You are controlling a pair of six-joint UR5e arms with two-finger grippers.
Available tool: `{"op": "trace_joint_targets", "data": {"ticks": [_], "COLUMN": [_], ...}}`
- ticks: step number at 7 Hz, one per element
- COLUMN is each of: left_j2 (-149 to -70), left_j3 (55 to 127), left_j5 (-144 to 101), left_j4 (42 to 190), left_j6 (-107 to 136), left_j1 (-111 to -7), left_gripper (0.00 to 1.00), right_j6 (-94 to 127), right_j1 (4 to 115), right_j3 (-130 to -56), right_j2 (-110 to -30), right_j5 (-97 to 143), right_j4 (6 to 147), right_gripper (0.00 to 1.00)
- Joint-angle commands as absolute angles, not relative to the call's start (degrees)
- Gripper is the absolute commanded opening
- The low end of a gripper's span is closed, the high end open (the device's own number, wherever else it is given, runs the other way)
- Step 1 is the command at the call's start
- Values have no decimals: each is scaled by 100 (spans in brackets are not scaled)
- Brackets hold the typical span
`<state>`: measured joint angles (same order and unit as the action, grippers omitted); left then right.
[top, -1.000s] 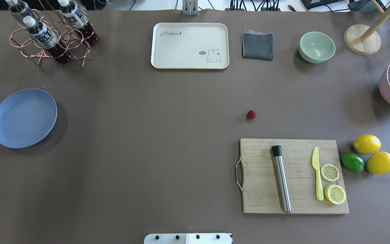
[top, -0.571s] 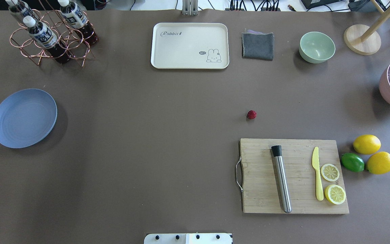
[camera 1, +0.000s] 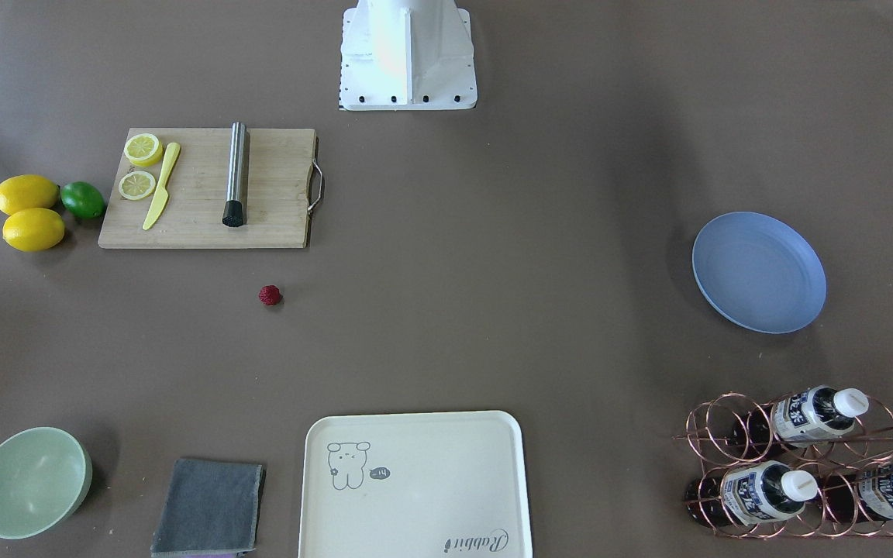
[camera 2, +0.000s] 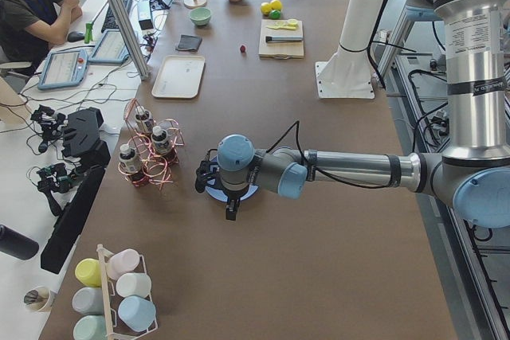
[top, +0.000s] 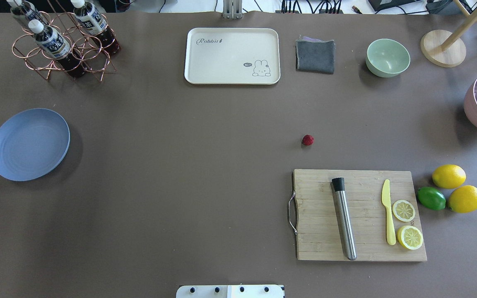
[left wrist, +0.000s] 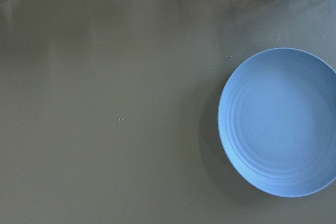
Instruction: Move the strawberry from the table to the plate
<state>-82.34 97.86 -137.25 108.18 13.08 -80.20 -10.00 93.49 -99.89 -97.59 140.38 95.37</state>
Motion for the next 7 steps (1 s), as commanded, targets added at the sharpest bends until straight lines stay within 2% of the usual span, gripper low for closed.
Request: {"op": "trace_joint_targets", "data": {"ticks": [1,3,4,5,6,7], "left_j2": [-8532,-8910,-8964,-8965,-8982,-8982], "left_j3": [9258,7952,7597,7585,7611,7603], "left_j5": [-13298,-13289,-13115,-12965,-12964,-12955], "left_j4": [11780,13797,14338,14361,14387,14396], "left_j6": [2296,3482,3846,3893,4181,4236], "left_j1": [-7254,-6832,-6542,-6391,-6355,-6285], "left_gripper": [98,98,97,97,92,79], "right_j6": [-1002,-1020,-1002,-993,-984,-984], "right_j1": [9325,9316,9316,9316,9316,9316], "right_j3": [-9976,-9976,-9967,-9949,-9949,-9958], "right_j2": [-9756,-9773,-9773,-9808,-9826,-9861], "right_j5": [14045,14045,14036,14036,14045,14045], "right_j4": [9536,9536,9536,9536,9536,9527], "right_gripper": [100,100,100,100,100,100]}}
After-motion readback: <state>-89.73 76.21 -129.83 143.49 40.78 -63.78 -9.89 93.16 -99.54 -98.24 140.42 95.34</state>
